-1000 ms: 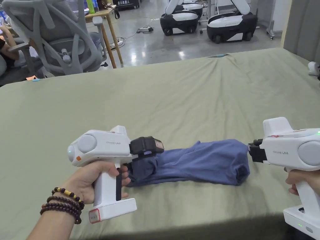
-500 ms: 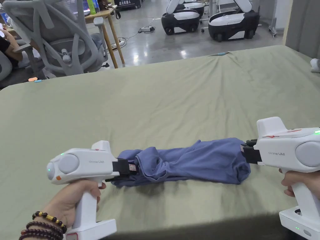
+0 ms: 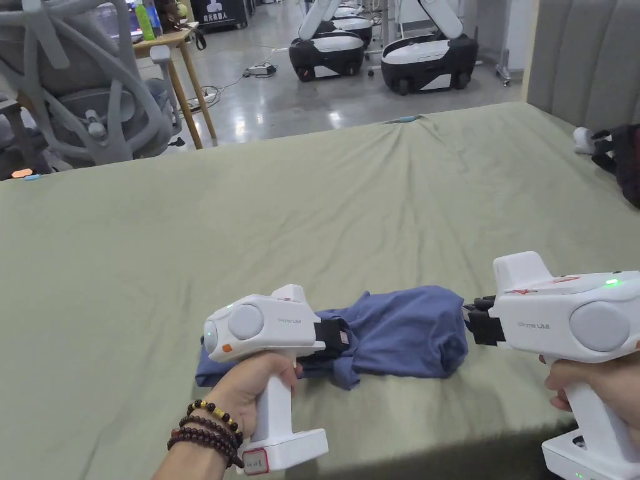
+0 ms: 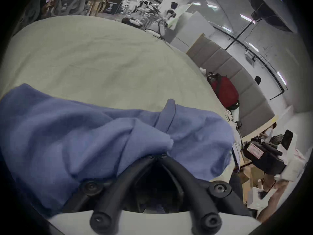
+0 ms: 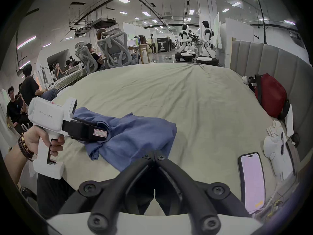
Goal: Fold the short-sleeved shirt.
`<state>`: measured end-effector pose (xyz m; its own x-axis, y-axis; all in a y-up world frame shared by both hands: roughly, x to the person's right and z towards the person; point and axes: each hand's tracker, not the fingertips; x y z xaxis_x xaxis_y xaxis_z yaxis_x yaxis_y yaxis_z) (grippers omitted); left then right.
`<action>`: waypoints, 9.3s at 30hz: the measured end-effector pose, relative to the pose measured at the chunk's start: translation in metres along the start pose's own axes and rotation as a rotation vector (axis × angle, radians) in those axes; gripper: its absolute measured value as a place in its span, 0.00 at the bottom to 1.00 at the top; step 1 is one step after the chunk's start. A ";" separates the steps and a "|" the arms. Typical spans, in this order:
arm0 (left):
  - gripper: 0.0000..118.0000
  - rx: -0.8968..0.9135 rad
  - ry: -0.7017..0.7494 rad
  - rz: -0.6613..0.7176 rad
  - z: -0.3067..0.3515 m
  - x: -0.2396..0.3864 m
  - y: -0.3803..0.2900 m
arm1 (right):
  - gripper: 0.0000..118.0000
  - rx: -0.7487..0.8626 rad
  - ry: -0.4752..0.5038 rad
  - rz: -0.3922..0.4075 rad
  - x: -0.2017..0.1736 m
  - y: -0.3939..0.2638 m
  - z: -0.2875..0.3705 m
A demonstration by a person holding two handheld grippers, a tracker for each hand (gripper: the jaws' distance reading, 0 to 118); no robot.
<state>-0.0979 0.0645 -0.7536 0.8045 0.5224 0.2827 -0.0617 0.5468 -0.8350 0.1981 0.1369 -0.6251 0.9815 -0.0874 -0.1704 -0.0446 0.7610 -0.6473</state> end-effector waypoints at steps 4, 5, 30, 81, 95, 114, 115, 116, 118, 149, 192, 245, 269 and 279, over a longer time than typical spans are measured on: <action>0.00 0.008 -0.038 -0.071 0.053 0.005 0.010 | 0.00 -0.005 -0.014 0.021 -0.001 0.004 -0.004; 0.00 0.048 -0.066 -0.067 0.069 0.004 0.013 | 0.00 -0.001 -0.013 0.022 -0.003 0.005 -0.004; 0.79 0.161 -0.084 0.199 0.108 -0.146 -0.001 | 0.00 0.080 0.020 0.066 -0.029 0.020 -0.011; 0.65 0.072 -0.191 0.031 0.053 0.009 0.002 | 0.00 0.064 -0.019 0.026 -0.001 -0.001 0.014; 0.00 0.137 -0.010 0.014 0.112 -0.057 0.007 | 0.00 0.062 0.051 0.037 -0.030 0.002 0.003; 0.00 -0.111 -0.111 -0.088 -0.012 0.045 0.006 | 0.00 0.035 -0.019 0.008 0.010 -0.013 0.013; 0.00 -0.101 -0.116 -0.090 0.001 0.048 0.010 | 0.00 0.031 -0.012 0.008 0.007 -0.010 0.009; 0.00 -0.070 -0.135 -0.112 0.015 0.050 0.011 | 0.00 0.032 -0.002 0.016 0.002 -0.007 0.006; 0.00 0.027 -0.171 -0.139 0.049 0.050 0.016 | 0.00 0.051 0.047 0.041 -0.015 0.003 -0.002; 0.29 0.133 -0.111 0.188 0.045 -0.082 0.003 | 0.00 -0.118 0.291 -0.062 -0.081 0.022 -0.134; 1.00 0.527 0.171 0.123 0.435 -0.451 0.014 | 0.00 0.359 0.288 0.259 -0.382 0.087 -0.145; 0.91 0.924 0.566 -0.380 0.120 0.053 -0.011 | 0.91 0.632 -0.193 0.075 -0.049 0.058 -0.014; 1.00 0.962 0.575 -0.384 0.123 0.055 -0.014 | 1.00 0.685 -0.203 0.106 -0.055 0.059 -0.006; 1.00 0.955 0.584 -0.395 0.120 0.049 -0.014 | 1.00 0.671 -0.214 0.086 -0.054 0.058 -0.002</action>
<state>-0.1288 0.1610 -0.6715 0.9991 -0.0343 -0.0230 0.0348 0.9992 0.0218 0.1421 0.1848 -0.6551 0.9978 0.0662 -0.0062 -0.0664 0.9974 -0.0285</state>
